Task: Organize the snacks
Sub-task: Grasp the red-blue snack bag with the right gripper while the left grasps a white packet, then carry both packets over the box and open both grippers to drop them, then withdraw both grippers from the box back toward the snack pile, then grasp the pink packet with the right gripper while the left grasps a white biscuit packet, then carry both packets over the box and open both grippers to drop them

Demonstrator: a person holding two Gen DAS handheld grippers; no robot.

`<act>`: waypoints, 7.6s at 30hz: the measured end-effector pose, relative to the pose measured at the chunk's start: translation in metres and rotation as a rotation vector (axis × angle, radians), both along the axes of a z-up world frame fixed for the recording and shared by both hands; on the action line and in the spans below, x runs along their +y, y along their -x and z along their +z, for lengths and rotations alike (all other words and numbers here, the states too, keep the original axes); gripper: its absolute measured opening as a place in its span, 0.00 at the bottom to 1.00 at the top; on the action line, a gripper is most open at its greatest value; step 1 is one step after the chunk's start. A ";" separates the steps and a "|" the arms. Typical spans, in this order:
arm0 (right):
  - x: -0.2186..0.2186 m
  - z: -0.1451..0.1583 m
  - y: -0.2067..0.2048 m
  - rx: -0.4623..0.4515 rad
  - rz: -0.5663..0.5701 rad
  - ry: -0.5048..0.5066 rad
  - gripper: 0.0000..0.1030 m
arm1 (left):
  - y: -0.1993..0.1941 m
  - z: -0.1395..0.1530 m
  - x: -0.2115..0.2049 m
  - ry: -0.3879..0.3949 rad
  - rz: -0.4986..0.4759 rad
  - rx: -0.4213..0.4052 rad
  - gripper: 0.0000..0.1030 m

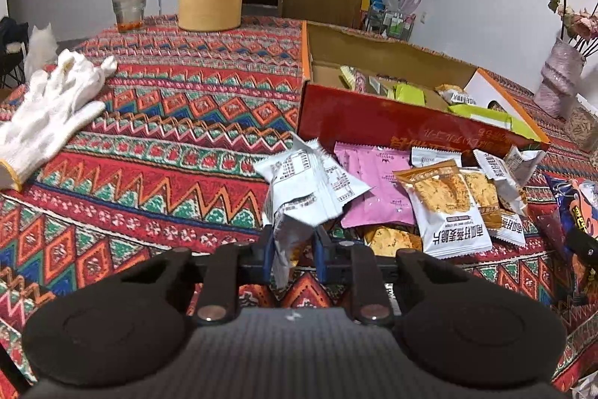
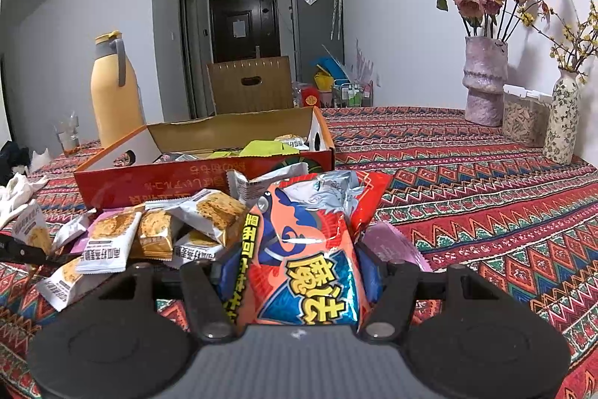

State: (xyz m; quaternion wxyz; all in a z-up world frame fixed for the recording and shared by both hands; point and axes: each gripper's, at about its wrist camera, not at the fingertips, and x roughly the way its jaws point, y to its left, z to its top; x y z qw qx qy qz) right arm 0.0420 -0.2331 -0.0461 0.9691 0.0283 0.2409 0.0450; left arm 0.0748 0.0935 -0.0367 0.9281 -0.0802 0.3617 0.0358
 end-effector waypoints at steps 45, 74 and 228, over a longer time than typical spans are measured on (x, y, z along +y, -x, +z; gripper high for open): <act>0.042 0.070 -0.097 -0.179 0.113 -0.013 0.60 | -0.080 0.084 -0.068 -0.044 -0.118 -0.250 0.20; 0.059 0.033 -0.171 -0.075 0.086 -0.025 0.94 | -0.155 0.039 -0.060 -0.048 -0.053 -0.164 0.59; 0.004 0.025 0.025 0.044 0.100 0.056 0.63 | 0.036 0.023 -0.064 -0.100 -0.114 -0.067 0.43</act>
